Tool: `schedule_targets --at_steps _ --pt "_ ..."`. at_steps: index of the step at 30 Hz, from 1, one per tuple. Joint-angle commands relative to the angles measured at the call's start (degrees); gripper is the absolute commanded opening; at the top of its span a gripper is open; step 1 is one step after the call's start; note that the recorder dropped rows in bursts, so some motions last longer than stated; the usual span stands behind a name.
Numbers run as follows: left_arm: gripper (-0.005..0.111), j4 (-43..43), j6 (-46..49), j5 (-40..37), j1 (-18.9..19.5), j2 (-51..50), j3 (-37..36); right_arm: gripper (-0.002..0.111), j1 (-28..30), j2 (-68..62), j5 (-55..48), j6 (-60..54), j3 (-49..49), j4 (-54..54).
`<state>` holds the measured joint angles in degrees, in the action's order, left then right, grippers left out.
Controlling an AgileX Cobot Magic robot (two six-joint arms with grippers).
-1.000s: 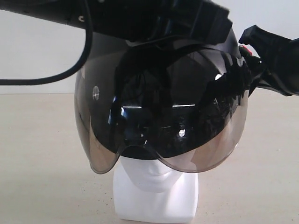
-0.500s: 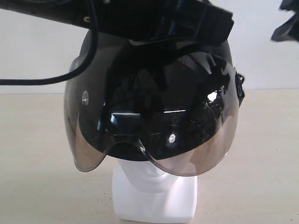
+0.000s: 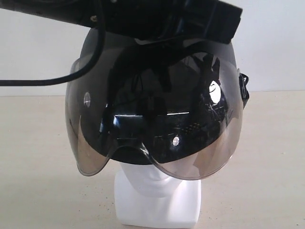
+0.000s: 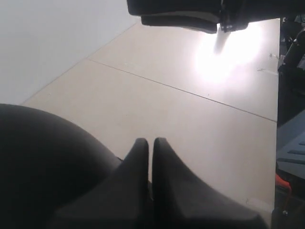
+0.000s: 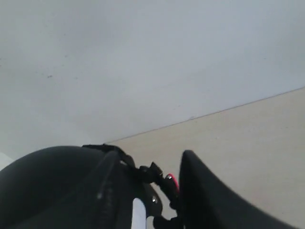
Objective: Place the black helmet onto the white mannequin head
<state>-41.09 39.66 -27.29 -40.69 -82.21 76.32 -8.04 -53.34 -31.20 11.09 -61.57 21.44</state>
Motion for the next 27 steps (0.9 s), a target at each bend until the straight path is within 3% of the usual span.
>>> schedule_targets --at_steps 1,15,20,23,27 --pt "0.004 0.1 -2.4 -2.5 0.0 0.5 -1.3 0.003 0.1 0.2 -1.2 -12.2 -0.7 9.4" --pt "0.004 1.4 -2.2 -1.6 0.0 8.2 -1.3 0.0 0.1 0.2 -4.0 -18.6 -0.7 11.6" --pt "0.004 2.7 -2.2 -1.5 0.1 10.6 -1.3 0.0 0.1 0.2 -4.8 -25.3 -0.7 18.3" --pt "0.004 9.3 -3.1 -1.5 0.1 13.2 -1.3 0.0 0.1 0.2 -8.8 -35.7 -1.1 26.6" --pt "0.004 26.3 -8.7 -3.2 0.4 17.1 -1.3 0.0 0.1 0.1 -18.8 -52.7 -2.8 39.3"
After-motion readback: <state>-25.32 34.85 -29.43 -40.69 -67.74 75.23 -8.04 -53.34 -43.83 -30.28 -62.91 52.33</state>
